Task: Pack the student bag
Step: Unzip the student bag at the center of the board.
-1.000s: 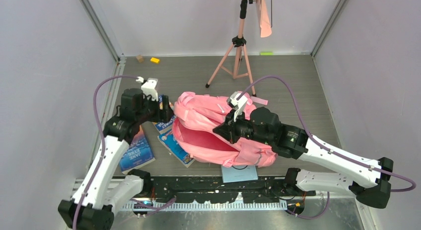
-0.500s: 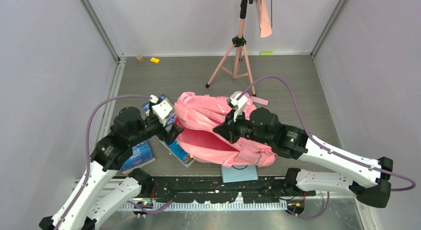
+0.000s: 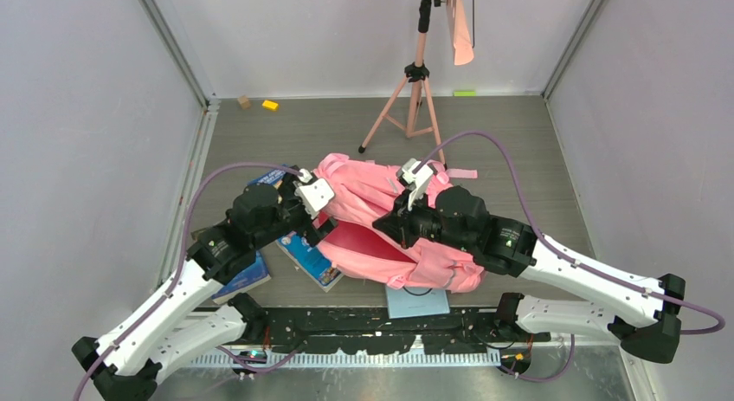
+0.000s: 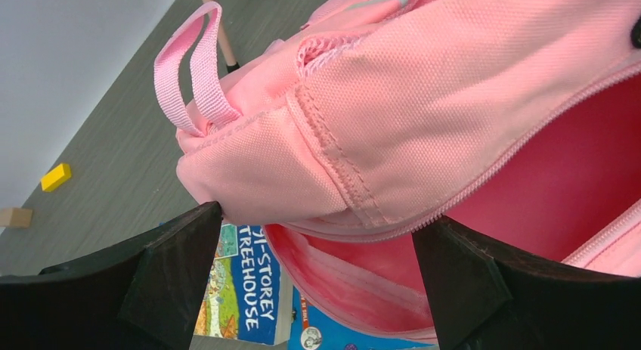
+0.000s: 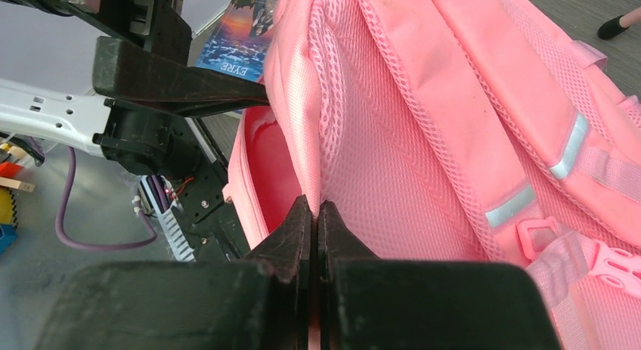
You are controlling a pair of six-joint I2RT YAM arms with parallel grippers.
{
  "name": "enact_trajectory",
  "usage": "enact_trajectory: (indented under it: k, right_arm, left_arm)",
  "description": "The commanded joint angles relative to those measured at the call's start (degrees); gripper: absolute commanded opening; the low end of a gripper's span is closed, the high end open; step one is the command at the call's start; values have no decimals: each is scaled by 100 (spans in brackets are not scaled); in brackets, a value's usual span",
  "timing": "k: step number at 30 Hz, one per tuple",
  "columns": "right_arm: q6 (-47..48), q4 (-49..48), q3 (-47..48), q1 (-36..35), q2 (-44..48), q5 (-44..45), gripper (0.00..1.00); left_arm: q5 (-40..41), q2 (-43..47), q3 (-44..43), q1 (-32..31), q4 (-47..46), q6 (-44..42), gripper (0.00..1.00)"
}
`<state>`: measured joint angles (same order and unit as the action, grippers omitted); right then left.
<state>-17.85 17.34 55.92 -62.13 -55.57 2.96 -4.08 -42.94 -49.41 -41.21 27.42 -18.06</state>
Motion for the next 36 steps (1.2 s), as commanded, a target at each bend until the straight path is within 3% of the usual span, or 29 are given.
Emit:
enact_trajectory:
  k: [1,4,9,16,23,24,25,30,31,36]
  right_arm:
    - [73,-500,430,-14,66,-190,0]
    - [90,-458,478,-14,50,-208,0]
    - [142,-415,556,-19,-7,-213,0]
    - [176,-413,633,-19,-49,-208,0]
    - [216,-223,865,-19,-183,-531,0]
    - [212,-205,891,-19,-207,-517,0]
    - [212,-196,897,-19,-212,-459,0]
    - [300,9,1205,-19,-368,162,0]
    - [326,69,1300,-19,-455,366,0]
    - [817,318,2020,-18,-784,1032,0]
  left_arm:
    - [190,-261,-76,-64,-738,-203,100]
    - [929,-242,11,-89,-1009,-170,100]
    - [1323,-62,204,-96,-1477,-91,100]
    - [-54,-198,275,-142,-1452,-258,100]
    - [-177,-358,146,-267,-1562,-382,100]
    - [-199,-370,128,-285,-1562,-407,95]
    - [-225,-379,100,-302,-1529,-416,77]
    - [-275,-302,-225,-317,-1125,-383,8]
    - [-262,-275,-324,-317,-1038,-375,0]
    - [-223,-248,-1149,-317,-293,-284,0]
